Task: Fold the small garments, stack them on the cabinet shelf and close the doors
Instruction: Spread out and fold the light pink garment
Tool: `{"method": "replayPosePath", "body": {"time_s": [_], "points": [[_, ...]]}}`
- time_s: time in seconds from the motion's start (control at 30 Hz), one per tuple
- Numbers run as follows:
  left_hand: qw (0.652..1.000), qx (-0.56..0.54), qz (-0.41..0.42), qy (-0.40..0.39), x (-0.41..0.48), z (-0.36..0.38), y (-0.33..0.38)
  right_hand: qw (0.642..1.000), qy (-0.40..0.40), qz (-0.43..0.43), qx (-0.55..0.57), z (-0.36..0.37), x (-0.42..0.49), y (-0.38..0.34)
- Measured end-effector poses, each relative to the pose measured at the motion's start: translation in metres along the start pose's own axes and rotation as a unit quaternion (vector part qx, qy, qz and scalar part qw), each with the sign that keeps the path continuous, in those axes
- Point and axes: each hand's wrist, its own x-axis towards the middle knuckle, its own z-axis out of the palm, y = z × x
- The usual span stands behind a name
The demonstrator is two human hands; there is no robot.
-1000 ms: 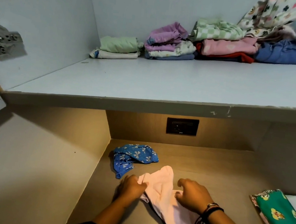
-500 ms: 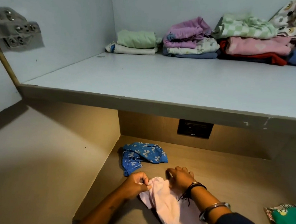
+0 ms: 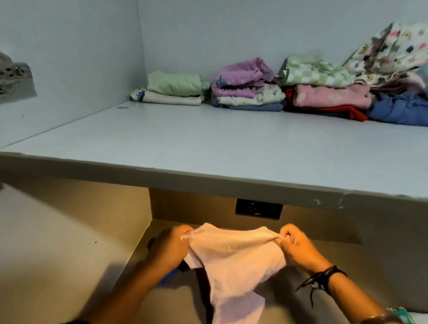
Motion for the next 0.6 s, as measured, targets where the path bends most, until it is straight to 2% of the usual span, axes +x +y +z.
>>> {"method": "replayPosePath", "body": {"time_s": [0.1,0.13,0.2,0.27,0.33,0.43,0.5,0.6], "points": [[0.995,-0.029,0.054,0.083,0.015,-0.016,0.050,0.990,0.087,0.016,-0.108,-0.041,0.023,-0.017],[0.990,-0.044,0.074,0.115,0.019,-0.021,0.064,0.973,0.137,-0.004,-0.184,-0.051,0.024,-0.024],[0.977,-0.063,0.099,0.177,0.021,-0.026,0.079,0.924,0.249,-0.105,-0.271,-0.066,0.014,-0.040],[0.967,-0.069,0.118,0.213,0.018,-0.025,0.080,0.919,0.304,-0.155,-0.196,-0.067,-0.005,-0.036],[0.970,-0.071,0.133,0.188,0.007,-0.020,0.068,0.930,0.282,-0.169,-0.165,-0.063,-0.025,-0.016],[0.981,0.002,0.164,0.102,-0.018,0.002,0.028,0.941,0.193,-0.195,-0.201,-0.052,-0.065,0.022],[0.984,0.034,0.175,0.021,-0.035,0.020,-0.007,0.940,0.108,-0.209,-0.247,-0.037,-0.092,0.050],[0.975,0.052,0.161,-0.143,-0.061,0.044,-0.041,0.957,0.009,-0.136,-0.255,-0.016,-0.130,0.089]]}}
